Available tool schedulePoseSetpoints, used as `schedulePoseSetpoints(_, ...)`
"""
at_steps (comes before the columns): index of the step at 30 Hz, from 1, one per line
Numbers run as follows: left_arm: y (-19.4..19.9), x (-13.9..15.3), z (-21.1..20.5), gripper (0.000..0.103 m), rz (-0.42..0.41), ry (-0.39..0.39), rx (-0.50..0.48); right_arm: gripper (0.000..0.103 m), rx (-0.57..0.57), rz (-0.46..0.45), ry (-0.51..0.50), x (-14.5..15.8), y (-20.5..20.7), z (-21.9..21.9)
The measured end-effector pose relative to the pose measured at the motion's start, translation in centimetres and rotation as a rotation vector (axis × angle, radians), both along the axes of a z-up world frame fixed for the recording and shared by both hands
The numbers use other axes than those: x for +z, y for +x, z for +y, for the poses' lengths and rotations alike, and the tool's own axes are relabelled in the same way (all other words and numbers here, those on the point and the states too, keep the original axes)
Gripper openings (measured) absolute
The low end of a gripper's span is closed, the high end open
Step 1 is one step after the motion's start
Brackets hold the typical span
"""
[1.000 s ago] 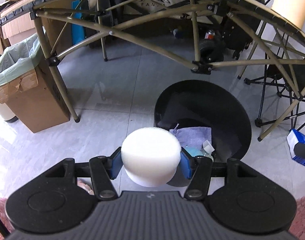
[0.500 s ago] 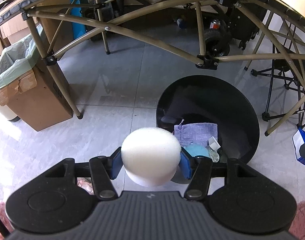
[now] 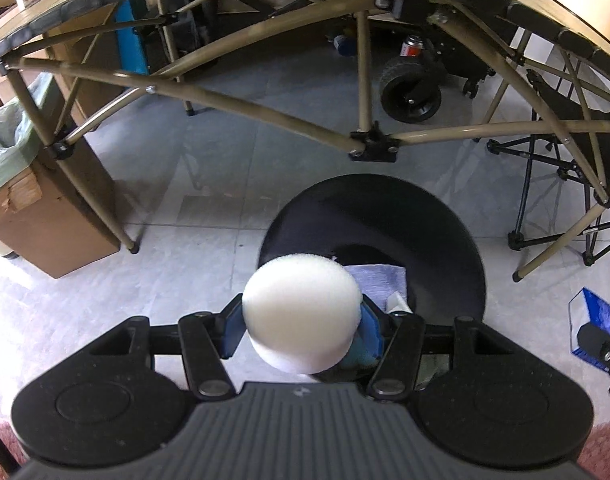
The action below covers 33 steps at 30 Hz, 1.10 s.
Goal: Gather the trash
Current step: 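Open the left gripper over the bin to drop the round sponge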
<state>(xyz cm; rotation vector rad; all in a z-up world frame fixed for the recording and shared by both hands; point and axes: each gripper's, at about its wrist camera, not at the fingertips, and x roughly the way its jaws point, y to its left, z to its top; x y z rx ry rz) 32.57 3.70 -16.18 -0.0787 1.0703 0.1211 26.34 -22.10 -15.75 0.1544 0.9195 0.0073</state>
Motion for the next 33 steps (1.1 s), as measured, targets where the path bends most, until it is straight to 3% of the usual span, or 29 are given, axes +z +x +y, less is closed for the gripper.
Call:
schedulePoseSetpoints(15, 3.1, -0.4, -4.3, 0.058, 0.044, -0.037, -0.029, 0.080, -0.066, 0.009, 0.004, -0.9, -0.1, -2.5)
schedulePoseSetpoints(33, 4.1, -1.3, -5.9, 0.058, 0.077, -0.065, -0.031, 0.080, -0.071, 0.034, -0.011, -1.4, 0.2, -2.7)
